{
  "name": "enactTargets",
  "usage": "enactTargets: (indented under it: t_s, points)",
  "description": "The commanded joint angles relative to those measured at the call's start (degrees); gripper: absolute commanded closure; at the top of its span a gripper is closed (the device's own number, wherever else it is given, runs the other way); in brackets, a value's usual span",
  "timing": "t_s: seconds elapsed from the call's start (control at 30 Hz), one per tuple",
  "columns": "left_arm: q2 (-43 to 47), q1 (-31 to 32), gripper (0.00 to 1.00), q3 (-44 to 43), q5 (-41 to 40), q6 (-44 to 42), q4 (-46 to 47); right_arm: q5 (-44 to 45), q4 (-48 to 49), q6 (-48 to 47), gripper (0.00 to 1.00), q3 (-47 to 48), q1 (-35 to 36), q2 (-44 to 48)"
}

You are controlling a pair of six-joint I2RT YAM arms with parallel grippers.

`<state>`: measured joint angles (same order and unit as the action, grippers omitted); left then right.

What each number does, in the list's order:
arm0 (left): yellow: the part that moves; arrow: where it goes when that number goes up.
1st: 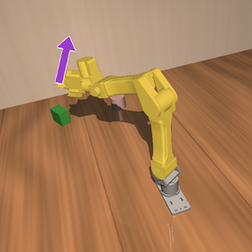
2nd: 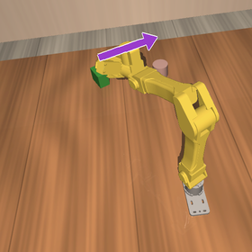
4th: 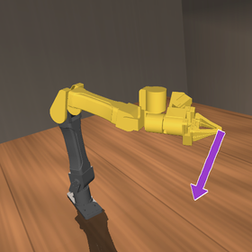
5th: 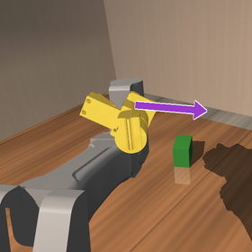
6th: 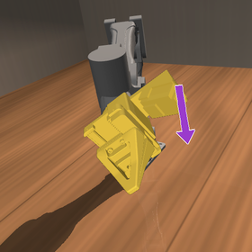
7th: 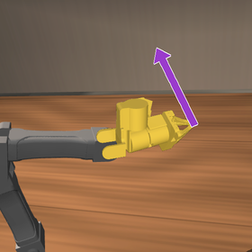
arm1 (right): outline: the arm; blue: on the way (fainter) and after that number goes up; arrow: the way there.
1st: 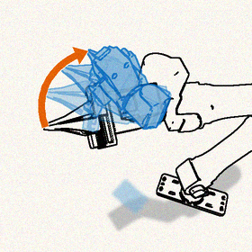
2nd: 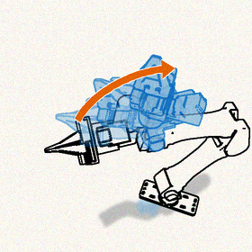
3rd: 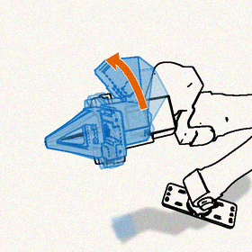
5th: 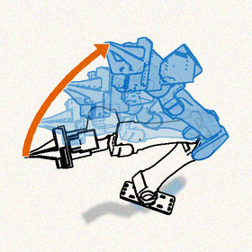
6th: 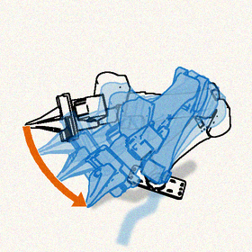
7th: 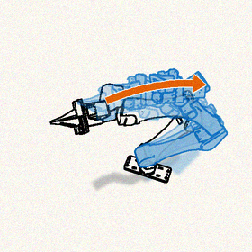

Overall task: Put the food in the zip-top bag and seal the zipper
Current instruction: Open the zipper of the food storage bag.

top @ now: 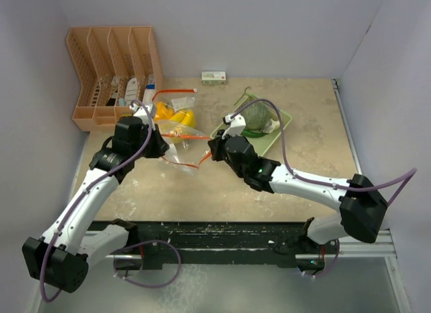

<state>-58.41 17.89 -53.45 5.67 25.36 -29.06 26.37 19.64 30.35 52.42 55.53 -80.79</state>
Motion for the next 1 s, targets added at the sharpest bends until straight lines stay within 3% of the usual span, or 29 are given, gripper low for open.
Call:
enactTargets:
  t_s: [0.0, 0.13, 0.2, 0.33, 0.5, 0.6, 0.73, 0.83, 0.97]
  points:
    - [3.33, 0.03, 1.00, -2.55, -2.52, -4.76, -9.37, 7.85, -6.66, 4.22, 1.00, -1.36, -3.06, 0.96]
    - [2.88, -0.03, 1.00, -1.36, -1.07, -5.53, -10.09, 6.43, -7.21, 4.08, 1.00, -1.57, -4.30, -0.46]
    - [1.85, -0.02, 1.00, -0.23, 0.63, -4.78, -8.06, 1.09, -3.04, 0.24, 0.99, -2.23, -4.46, -0.25]
    - [-2.05, -0.04, 1.00, 2.10, 3.43, -0.47, -1.39, -15.74, 3.98, -6.99, 0.74, -1.27, -4.46, -0.69]
    - [-9.35, 0.03, 1.00, 4.09, 4.61, 2.52, 4.57, -25.11, 4.94, -10.27, 0.38, 1.87, -4.46, -3.10]
    - [-12.18, -0.03, 1.00, 4.10, 3.67, 2.70, 5.06, -25.42, 5.70, -10.05, 0.25, 1.02, -4.46, -2.26]
    - [-12.32, 0.02, 1.00, 4.65, 3.46, 3.18, 5.98, -25.50, 4.63, -9.60, 0.14, -0.38, -4.46, 1.49]
    - [-12.17, 0.02, 1.00, 4.81, 3.29, 3.37, 6.18, -21.15, 2.46, -9.32, 0.09, -0.42, -4.53, 5.10]
    - [-12.24, -0.03, 1.00, 5.14, 3.84, 3.77, 6.83, -11.70, -8.07, -6.13, 0.09, 3.24, -8.63, 6.81]
